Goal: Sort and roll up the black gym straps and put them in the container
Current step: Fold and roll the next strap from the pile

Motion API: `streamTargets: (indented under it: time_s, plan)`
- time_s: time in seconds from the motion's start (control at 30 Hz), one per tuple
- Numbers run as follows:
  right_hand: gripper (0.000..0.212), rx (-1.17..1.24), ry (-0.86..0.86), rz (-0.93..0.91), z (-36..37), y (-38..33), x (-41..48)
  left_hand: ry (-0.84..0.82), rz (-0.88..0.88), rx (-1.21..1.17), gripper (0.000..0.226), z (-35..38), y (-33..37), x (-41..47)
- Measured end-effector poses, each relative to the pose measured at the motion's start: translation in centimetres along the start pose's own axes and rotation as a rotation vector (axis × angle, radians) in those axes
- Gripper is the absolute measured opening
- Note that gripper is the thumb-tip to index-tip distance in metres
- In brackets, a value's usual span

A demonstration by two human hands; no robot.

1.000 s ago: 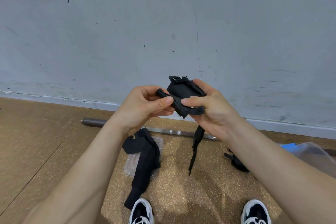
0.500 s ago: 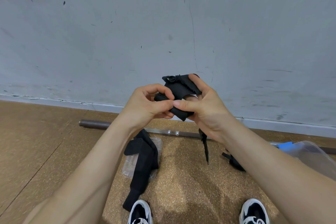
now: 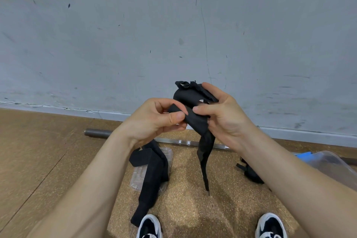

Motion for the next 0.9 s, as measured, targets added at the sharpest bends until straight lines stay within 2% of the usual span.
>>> streamTargets:
  time_s: [0.1,0.23,0.37,0.43,0.57,0.73,0.83,0.9]
  plan:
    - [0.083,-0.092,0.018,-0.053,0.0,-0.5,-0.2,0.002,-0.022,0.059,0.036,-0.1,0.0,-0.1]
    - [0.087,-0.195,0.069,-0.110,-0.1,-0.9,-0.3,0.108,-0.021,0.133,0.009,-0.3,0.3,-0.1]
    - [0.088,-0.211,0.107,-0.142,-0.2,-1.5,-0.4,0.292,0.033,0.137,0.014,-1.1,0.5,-0.1]
    - [0.087,-0.223,0.112,-0.151,0.0,-1.6,-0.6,0.322,0.052,0.121,0.017,-1.4,0.5,0.0]
    - [0.085,-0.239,0.086,-0.140,0.1,-1.6,-0.8,0.321,0.074,0.168,0.016,-1.4,0.9,0.1]
    - [0.088,-0.244,-0.041,-0.070,1.2,-0.6,-0.8,0.332,0.118,0.296,0.010,-1.6,1.5,0.1]
    - [0.094,-0.215,-0.031,-0.035,0.9,-0.2,-0.6,0.286,0.087,0.200,0.015,-1.4,1.1,0.0]
    - [0.089,-0.148,-0.034,-0.006,0.5,-0.4,-0.4,0.160,0.041,0.059,0.021,-0.9,0.8,-0.2]
Point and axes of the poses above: each hand's wrist, its own x-axis towards the middle knuckle, its own z-axis out of the palm, y = z × x, the point moved 9 cm from there along x, towards the middle knuckle, and after that the axes turned 7 degrees about -x, right-handed, at the moved point
